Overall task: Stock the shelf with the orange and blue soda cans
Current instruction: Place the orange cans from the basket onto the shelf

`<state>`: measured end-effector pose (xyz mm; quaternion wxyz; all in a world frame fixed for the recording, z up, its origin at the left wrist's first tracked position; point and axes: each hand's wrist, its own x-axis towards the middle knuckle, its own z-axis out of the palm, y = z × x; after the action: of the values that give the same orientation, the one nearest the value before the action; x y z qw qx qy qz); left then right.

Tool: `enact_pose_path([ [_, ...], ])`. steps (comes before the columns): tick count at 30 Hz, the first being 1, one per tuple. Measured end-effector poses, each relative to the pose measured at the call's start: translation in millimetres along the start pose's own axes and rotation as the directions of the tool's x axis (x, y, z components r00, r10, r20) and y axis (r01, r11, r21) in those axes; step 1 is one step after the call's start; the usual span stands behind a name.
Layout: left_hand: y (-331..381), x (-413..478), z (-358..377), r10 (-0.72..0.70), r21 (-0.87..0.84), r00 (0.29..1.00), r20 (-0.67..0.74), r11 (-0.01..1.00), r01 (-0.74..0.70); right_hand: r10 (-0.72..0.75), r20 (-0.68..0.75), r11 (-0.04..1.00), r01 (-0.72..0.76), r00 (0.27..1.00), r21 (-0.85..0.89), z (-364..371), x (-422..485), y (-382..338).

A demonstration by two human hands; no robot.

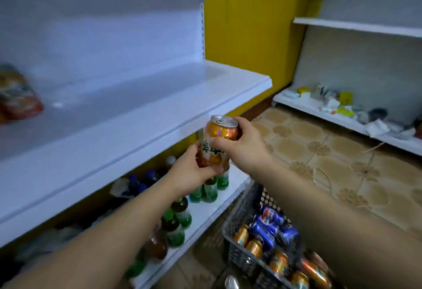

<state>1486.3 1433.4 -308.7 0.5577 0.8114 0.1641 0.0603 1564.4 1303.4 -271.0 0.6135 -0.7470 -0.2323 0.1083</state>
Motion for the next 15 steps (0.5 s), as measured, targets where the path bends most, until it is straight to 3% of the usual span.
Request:
enact_pose_path([
  [4, 32, -62, -85, 0.059, 0.039, 0.981, -0.185, 0.998, -0.053, -0.161, 0.117, 0.987, 0.163, 0.980, -0.006, 57, -21, -92],
  [9, 26, -144, -178, 0.027, 0.136, 0.932, -0.361, 0.990, 0.024, -0.257, 0.328, 0.963, 0.267, 0.909, 0.014, 146, -48, -156],
  [13, -5, -201, -237, -0.069, 0.294, 0.876, -0.477, 0.927, 0.233, -0.269, 0.489, 0.954, 0.298, 0.829, 0.020, 215, -69, -178],
  [15, -23, -228, -262, -0.133, 0.434, 0.847, -0.514, 0.811, 0.391, -0.259, 0.537, 0.955, 0.296, 0.803, 0.018, 245, -76, -182],
])
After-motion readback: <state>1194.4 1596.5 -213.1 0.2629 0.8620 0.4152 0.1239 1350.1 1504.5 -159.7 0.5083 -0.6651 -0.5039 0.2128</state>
